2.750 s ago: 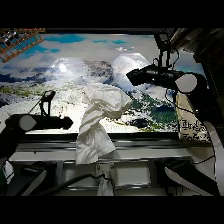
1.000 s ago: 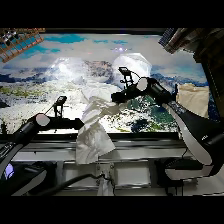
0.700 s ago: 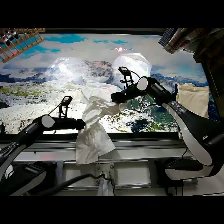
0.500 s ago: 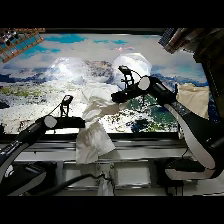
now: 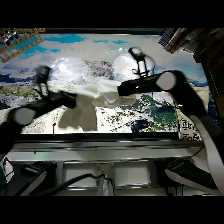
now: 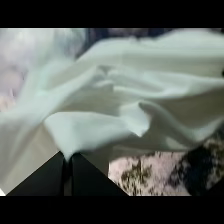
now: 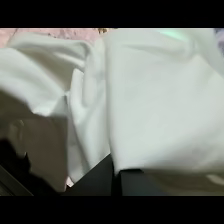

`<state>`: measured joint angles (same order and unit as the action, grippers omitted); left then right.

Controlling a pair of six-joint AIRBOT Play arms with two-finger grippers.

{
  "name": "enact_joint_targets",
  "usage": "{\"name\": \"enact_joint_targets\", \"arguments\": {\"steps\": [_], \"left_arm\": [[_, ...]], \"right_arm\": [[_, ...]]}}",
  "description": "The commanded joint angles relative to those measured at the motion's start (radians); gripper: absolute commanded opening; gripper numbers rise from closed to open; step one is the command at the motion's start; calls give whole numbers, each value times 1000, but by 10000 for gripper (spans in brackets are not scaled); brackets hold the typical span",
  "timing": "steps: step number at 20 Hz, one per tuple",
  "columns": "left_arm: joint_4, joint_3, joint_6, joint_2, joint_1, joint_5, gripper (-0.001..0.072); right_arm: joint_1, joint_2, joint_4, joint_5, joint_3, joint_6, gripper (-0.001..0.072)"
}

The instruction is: Fold the clothes and pants, and hang the long-sleeved shirts on hangers.

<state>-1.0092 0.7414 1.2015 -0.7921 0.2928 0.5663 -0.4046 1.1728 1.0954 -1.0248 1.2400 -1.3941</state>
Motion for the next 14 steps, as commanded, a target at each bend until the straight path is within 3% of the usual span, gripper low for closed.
{"name": "enact_joint_targets", "arguments": {"steps": [1, 8, 12, 14], "left_arm": [[-130, 178, 6, 174, -16, 0, 0], [-285, 241, 6, 419, -16, 120, 1], [-183, 240, -2, 469, -15, 155, 2], [-109, 240, -58, 436, -15, 204, 3]], "right_arm": [[0, -167, 44, -41, 79, 0, 20], [0, -375, 123, -252, 322, -34, 21], [0, -401, 120, -396, 391, -101, 21], [0, -394, 140, -412, 392, -106, 21]]}}
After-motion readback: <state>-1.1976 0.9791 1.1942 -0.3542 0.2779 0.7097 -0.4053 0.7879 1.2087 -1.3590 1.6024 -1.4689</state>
